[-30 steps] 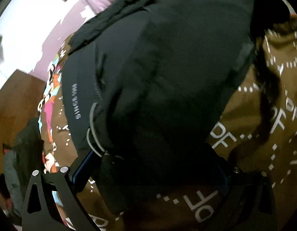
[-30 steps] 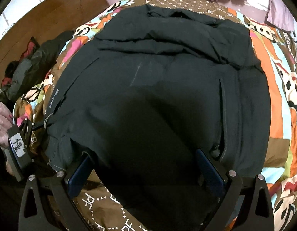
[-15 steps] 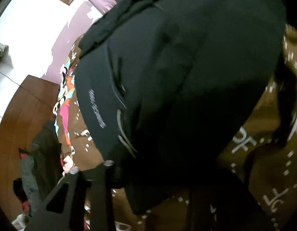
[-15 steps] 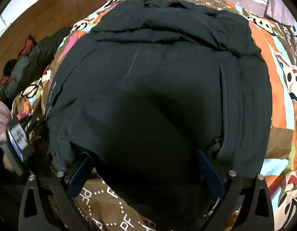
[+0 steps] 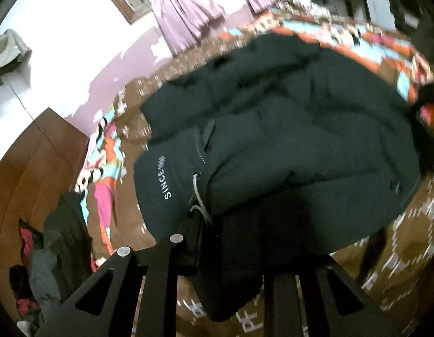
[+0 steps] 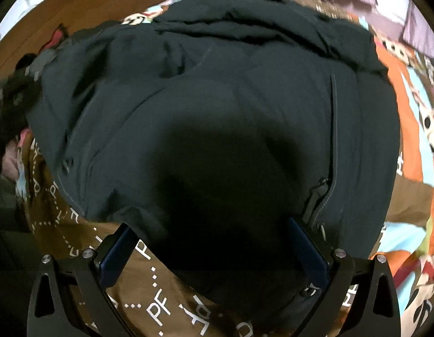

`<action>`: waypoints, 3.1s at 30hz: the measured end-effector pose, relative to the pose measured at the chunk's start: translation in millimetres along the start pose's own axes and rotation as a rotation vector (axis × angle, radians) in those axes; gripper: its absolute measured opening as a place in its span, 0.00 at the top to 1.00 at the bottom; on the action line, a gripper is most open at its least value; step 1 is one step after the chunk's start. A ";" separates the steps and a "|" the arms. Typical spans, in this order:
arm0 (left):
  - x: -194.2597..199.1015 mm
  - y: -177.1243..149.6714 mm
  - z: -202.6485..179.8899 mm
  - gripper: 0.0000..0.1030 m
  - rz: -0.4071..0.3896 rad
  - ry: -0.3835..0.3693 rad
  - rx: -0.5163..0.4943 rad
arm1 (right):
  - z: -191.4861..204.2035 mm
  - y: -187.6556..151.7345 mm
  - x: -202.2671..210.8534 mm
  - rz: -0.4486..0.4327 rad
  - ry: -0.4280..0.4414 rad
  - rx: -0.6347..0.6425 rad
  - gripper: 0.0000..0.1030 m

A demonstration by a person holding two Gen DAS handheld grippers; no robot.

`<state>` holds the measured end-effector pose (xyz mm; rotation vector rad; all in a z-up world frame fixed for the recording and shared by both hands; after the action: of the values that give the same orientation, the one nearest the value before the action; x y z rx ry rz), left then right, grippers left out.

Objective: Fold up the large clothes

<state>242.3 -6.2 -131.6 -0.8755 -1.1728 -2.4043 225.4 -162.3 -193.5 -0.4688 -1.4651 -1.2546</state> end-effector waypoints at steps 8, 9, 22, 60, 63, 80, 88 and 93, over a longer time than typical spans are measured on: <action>11.1 65.0 12.9 0.83 -0.026 -0.031 0.083 | 10.4 11.3 20.8 -0.110 -0.077 0.109 0.00; 11.5 70.7 14.9 0.83 -0.024 -0.039 0.100 | 12.6 13.2 23.2 -0.122 -0.094 0.127 0.00; -1.5 143.5 44.1 0.84 -0.008 -0.087 0.297 | 23.3 18.8 26.1 -0.193 -0.369 0.357 0.00; 56.6 45.4 49.1 0.86 0.022 -0.071 0.210 | 9.9 65.1 159.2 -0.465 -0.686 0.611 0.94; 73.6 48.4 46.6 0.87 -0.004 -0.072 0.212 | 14.8 56.6 170.4 -0.470 -0.683 0.616 0.95; 183.6 45.9 62.7 0.87 -0.003 -0.156 0.280 | 85.2 -4.4 260.7 -0.522 -0.717 0.803 0.96; 127.0 89.1 87.5 0.87 0.003 -0.126 0.336 | 63.2 50.4 236.6 -0.495 -0.738 0.760 0.95; 80.8 122.8 112.9 0.87 -0.023 -0.100 0.360 | 22.9 110.8 212.8 -0.506 -0.783 0.701 0.95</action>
<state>288.9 6.8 47.4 -0.8726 -1.5966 -2.0884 236.9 -173.3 47.0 -0.0922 -2.6763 -0.8390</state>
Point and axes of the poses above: each gripper's, at about its wrist camera, not at the fingertips, and x roughly against the way its jaws point, z to its left, y to its top, the point moved 9 cm from there along -x, roughly the way its jaws point, and after that the axes turned 4 degrees about y, right-handed, at the moved point
